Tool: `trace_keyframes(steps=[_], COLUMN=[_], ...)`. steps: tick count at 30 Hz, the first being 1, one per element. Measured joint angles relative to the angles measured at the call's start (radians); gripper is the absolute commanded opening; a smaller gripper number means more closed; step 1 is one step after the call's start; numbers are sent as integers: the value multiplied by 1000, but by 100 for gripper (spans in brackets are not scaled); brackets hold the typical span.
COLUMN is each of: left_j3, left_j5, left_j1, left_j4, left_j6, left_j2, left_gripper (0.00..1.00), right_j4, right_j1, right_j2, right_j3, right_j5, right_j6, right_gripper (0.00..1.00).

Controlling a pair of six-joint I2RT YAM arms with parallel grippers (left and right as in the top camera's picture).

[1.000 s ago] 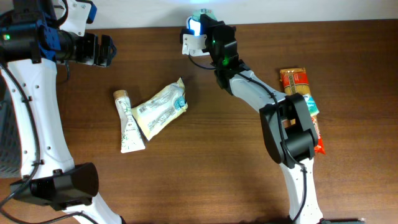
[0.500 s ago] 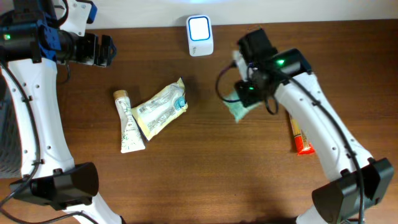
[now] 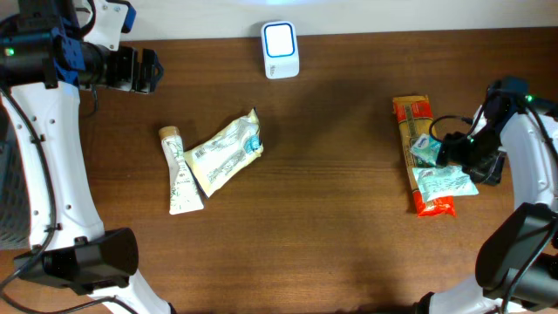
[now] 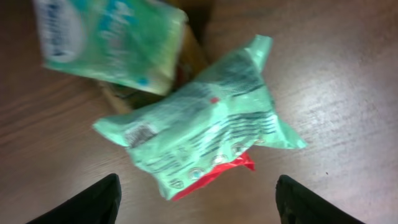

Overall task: Scan the item barcode
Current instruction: 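Place wipes packet on pile at right, open right gripper, then grasp cream snack bag with right gripper and lift it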

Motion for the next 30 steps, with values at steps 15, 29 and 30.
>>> trace_keyframes(steps=[15, 29, 30], left_j3=[0, 0, 0], left_j5=[0, 0, 0], left_j1=[0, 0, 0], left_j4=[2, 0, -1], left_j6=[0, 0, 0], left_j2=[0, 0, 0], left_gripper=[99, 99, 99], right_j4=[701, 899, 850], right_j1=[776, 860, 859], right_j2=[299, 543, 541], right_j3=[191, 204, 209], right_j5=[-380, -408, -423], right_j6=[134, 150, 151], right_gripper=[84, 4, 4])
